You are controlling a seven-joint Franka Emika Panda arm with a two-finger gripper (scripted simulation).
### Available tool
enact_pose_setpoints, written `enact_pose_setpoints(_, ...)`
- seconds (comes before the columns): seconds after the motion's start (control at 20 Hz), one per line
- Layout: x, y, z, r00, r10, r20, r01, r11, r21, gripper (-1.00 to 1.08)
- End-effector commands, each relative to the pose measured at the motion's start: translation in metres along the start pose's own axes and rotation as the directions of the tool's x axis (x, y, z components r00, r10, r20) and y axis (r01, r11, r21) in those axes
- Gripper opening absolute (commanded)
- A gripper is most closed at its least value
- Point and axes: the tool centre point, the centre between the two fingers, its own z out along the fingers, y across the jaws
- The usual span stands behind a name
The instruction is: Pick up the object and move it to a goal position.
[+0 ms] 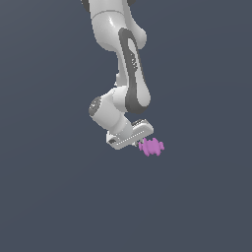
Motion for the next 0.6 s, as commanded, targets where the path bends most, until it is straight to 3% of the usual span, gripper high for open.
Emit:
enact_pose_setpoints(0.0, 0.018, -0.005, -0.020, 0.998, -0.062, -0.027, 0.063, 0.998, 0.019, -1.00)
enact_pose_setpoints(0.25, 0.059, -0.021, -0.070, 0.973, -0.211, -0.096, 0.217, 0.974, 0.061, -1.00)
enact_pose_setpoints(0.55, 0.100, -0.046, -0.137, 0.906, -0.380, -0.187, 0.403, 0.910, 0.099, -1.00)
